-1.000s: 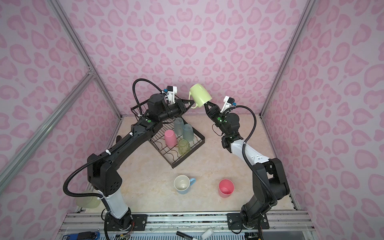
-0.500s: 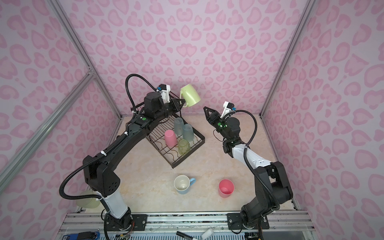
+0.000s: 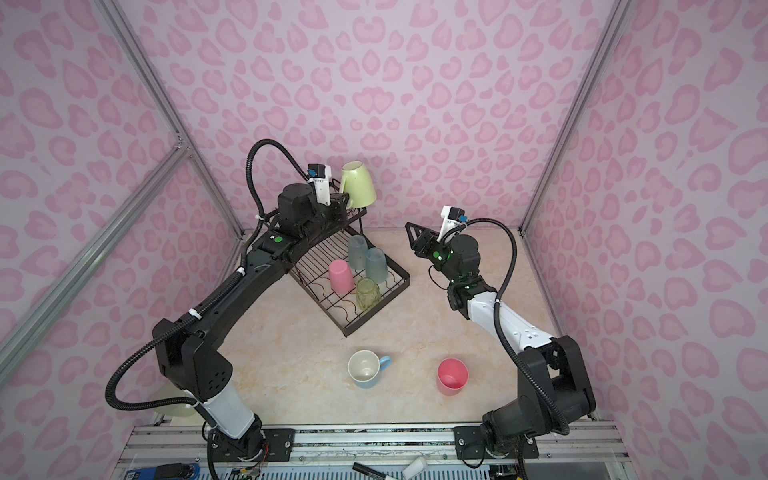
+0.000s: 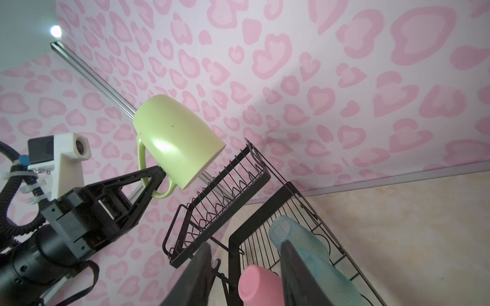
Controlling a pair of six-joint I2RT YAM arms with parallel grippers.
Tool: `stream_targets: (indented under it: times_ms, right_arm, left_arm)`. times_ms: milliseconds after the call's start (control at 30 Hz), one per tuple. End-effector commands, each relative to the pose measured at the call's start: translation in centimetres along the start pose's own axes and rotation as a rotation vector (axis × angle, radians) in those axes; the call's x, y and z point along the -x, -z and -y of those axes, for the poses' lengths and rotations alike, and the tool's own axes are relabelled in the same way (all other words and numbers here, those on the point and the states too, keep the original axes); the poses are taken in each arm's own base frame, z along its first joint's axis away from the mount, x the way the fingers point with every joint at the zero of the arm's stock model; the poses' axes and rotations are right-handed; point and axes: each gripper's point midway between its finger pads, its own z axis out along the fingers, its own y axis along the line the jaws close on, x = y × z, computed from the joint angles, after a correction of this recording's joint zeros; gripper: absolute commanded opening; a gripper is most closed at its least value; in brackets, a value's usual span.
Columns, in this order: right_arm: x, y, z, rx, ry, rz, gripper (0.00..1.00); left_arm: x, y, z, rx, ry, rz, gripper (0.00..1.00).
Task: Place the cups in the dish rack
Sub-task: 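Open and withdraw the right gripper while the left gripper carries the mug rackward, then lower the green mug upside down onto the rack's upper tier with the left gripper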
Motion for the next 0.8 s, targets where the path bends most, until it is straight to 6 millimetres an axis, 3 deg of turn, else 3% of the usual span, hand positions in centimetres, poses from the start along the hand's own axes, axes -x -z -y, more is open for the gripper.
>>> stream_targets:
  times_ms: [0, 200, 467, 567, 767]
  right_arm:
    - [-0.6, 0.1, 0.4, -0.037, 0.091, -0.023, 0.43]
    - [-0.9, 0.0, 0.7, -0.044, 0.106, -0.028, 0.42]
    - [-1.2, -0.1, 1.0, -0.049, 0.120, -0.028, 0.40]
    - [-1.2, -0.1, 1.0, -0.039, 0.127, -0.027, 0.40]
    - [-2.0, -0.3, 0.8, -0.020, 0.191, -0.060, 0.40]
  left_arm:
    - [3.6, 0.8, -1.7, 0.058, -0.096, 0.137, 0.04]
    - [2.7, -0.1, -4.2, 0.047, -0.189, 0.137, 0.03]
    - [3.4, -0.2, -8.6, 0.008, -0.168, 0.165, 0.04]
    - [4.2, 0.1, -9.5, -0.015, -0.165, 0.216, 0.03]
    - [3.6, -0.9, -11.2, -0.019, -0.160, 0.208, 0.03]
